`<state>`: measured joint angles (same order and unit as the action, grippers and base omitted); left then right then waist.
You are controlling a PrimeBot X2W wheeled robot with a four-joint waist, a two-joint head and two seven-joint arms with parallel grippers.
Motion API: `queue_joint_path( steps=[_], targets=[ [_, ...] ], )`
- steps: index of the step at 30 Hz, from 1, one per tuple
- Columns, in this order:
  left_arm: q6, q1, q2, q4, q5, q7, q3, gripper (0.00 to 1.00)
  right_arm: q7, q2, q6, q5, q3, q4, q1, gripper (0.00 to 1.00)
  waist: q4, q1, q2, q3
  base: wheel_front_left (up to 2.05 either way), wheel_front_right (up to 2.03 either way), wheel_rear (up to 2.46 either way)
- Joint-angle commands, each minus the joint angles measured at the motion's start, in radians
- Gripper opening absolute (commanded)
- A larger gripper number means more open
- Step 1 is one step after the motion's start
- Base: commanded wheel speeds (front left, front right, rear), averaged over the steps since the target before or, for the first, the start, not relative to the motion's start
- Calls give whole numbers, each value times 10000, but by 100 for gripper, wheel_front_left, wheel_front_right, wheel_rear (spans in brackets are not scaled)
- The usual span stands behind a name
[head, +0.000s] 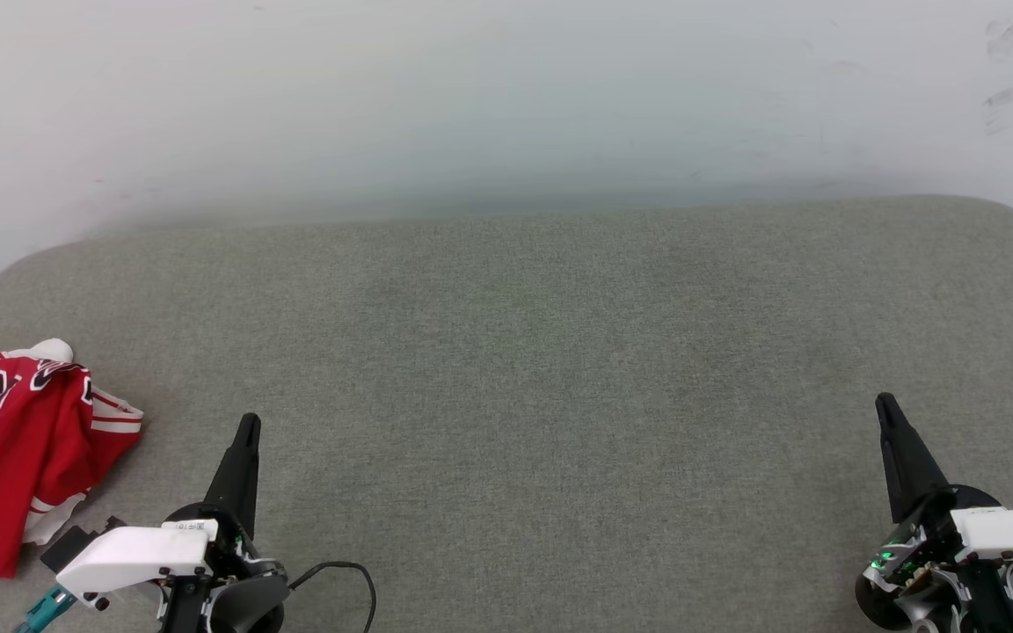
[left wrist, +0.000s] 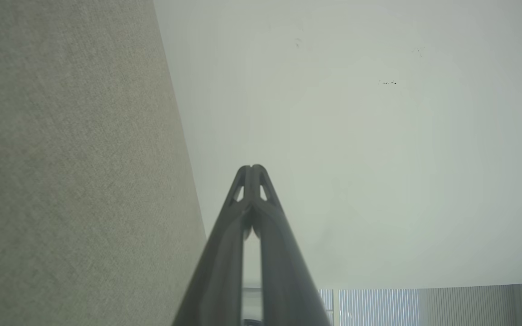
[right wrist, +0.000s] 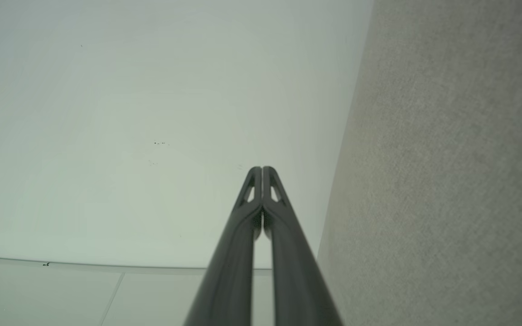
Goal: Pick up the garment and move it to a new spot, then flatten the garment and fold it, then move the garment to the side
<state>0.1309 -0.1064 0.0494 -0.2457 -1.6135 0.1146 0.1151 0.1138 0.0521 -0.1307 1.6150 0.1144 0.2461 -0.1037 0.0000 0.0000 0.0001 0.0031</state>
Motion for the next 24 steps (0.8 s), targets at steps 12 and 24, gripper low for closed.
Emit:
queue_joint_path(
  steps=[12, 24],
  targets=[
    [34, -60, -17, -2, 13, 17, 11, 0, -3, -28, 0, -46, -5, 6, -112, 0, 0, 0, -1, 0, 0, 0, 0],
    [34, -60, -17, -2, 13, 17, 12, 0, -4, -28, 0, -45, -5, 6, -112, 0, 0, 0, -1, 0, 0, 0, 0]
  ],
)
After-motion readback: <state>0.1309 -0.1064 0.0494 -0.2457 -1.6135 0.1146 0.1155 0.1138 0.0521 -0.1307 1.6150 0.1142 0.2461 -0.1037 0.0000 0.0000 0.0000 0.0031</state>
